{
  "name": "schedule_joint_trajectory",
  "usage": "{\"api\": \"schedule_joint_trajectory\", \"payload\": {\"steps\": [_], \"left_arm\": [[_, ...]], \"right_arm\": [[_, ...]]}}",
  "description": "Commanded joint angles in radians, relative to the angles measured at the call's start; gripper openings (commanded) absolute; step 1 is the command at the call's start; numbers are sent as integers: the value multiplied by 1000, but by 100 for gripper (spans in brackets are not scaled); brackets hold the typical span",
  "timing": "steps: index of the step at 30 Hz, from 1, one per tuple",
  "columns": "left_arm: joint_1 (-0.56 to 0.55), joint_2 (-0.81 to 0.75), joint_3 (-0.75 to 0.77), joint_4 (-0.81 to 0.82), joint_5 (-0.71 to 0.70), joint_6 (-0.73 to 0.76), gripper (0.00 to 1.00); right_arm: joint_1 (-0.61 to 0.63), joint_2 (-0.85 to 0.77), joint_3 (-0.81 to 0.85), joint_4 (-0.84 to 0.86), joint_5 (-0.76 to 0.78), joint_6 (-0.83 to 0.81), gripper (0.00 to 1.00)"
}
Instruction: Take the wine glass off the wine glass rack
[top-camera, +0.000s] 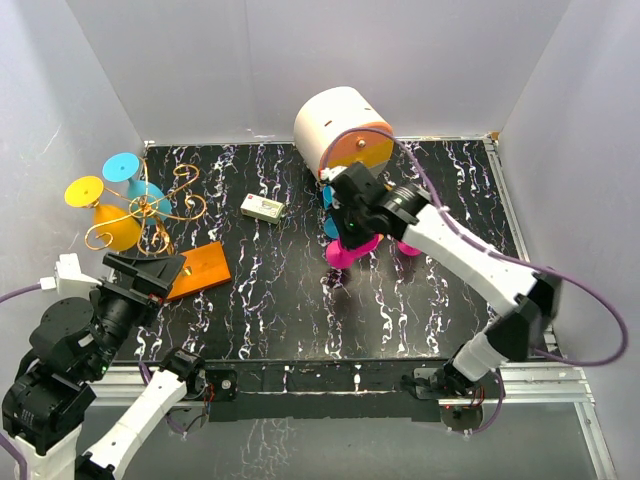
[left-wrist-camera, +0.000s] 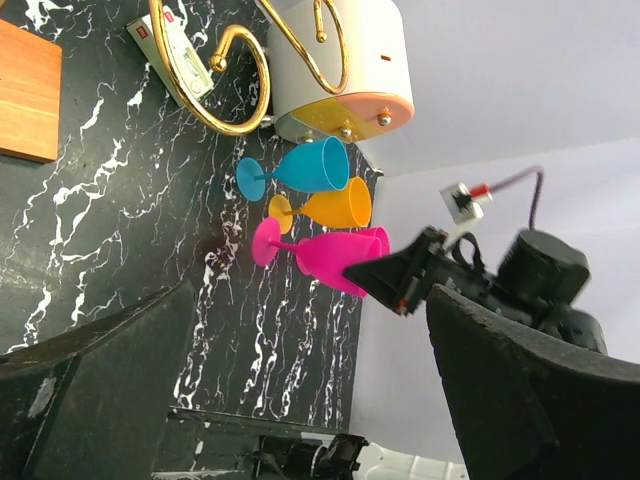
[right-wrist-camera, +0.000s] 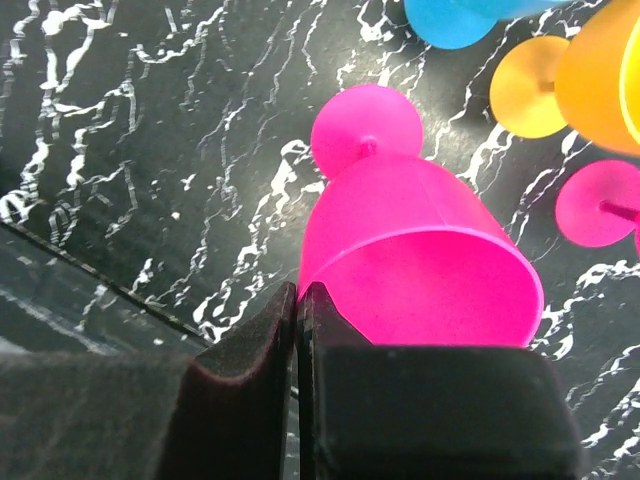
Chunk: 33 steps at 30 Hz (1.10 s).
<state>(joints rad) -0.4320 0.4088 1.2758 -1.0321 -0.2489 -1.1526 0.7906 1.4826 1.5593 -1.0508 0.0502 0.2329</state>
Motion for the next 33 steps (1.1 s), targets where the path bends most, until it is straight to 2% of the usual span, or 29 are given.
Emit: {"api": "schedule_joint_trajectory", "payload": {"steps": [1,12,28,33], "left_arm": [[-6,23,48,-6,-10,18,99],[-5,12,70,-25,-25,17,99],[-5,20,97,-45,-37,22,99],[-5,24,105,-48,-38,25,99]], "right_arm": [[4,130,164,-129,62,-63,0],[6,304,289,-114,89,-91,0],[32,425,365,-99,78,-88,0],[36,448,391,-110,99,-89,9]]}}
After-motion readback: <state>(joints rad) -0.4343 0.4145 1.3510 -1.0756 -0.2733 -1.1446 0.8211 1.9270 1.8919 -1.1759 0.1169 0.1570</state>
